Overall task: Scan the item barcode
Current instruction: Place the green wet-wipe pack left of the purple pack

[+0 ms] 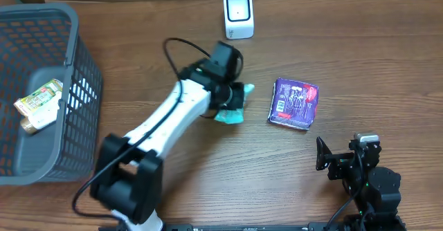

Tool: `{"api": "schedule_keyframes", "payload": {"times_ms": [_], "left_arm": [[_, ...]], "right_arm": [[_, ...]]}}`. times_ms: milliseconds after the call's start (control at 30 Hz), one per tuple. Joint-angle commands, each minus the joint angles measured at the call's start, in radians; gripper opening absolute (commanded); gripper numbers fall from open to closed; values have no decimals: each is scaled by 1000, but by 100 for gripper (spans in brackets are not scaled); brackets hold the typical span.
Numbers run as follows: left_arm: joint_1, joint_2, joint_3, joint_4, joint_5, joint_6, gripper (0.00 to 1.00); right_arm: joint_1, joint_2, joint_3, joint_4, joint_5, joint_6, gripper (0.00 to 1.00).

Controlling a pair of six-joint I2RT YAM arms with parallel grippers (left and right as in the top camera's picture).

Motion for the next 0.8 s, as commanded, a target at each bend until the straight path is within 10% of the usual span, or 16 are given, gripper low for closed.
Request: {"api": "schedule_keyframes", "payload": {"times_ms": [0, 100, 200, 500, 767], "left_arm": [[-77, 102, -12, 70, 10, -46, 10], [-95, 134, 17, 60, 11, -27, 47], [-86, 114, 66, 31, 12, -4, 63], [14, -77, 616, -459, -211, 128, 72], [429, -238, 719, -618, -380, 129, 83]], "right_arm": [[5, -3, 20, 5, 10, -1, 100], [5, -3, 20, 5, 10, -1, 100], [5, -3, 20, 5, 10, -1, 100], [5, -3, 20, 5, 10, -1, 100], [5, -3, 20, 5, 10, -1, 100]]}}
